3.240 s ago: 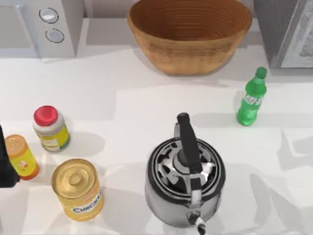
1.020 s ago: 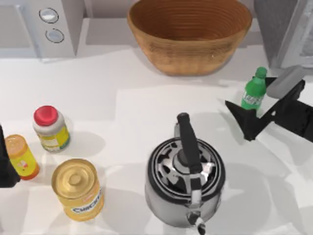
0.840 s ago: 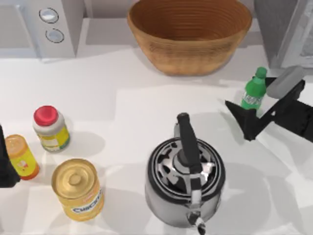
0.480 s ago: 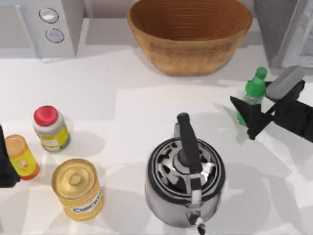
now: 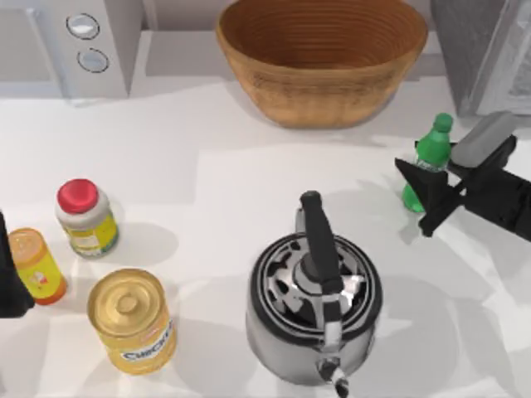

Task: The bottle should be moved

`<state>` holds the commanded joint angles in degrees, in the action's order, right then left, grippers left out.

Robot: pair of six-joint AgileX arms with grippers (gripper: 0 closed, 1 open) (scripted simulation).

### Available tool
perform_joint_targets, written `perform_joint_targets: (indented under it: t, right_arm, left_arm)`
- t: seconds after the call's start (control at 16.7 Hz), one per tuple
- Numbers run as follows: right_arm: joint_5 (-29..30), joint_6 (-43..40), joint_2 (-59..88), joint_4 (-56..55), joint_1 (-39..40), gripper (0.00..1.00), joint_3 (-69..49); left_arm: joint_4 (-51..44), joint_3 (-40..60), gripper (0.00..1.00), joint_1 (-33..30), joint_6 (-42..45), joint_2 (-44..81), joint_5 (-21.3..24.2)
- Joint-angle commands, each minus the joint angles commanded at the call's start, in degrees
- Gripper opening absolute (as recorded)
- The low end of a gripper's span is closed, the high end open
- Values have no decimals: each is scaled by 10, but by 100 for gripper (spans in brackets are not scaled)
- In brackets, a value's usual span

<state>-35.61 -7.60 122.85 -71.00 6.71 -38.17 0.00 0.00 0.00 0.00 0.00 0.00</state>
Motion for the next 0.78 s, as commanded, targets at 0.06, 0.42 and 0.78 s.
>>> perform_joint_targets:
  t: [0.06,0.42,0.78]
  right_arm:
    - [0,0,0,0,0,0,0]
    - [0,0,0,0,-1,0,0]
    - [0,8,-41,20,-94,0,38]
  left_arm:
    - [0,0,100,0,0,0,0]
    - [0,0,100,0,0,0,0]
    - [0,0,100,0,0,0,0]
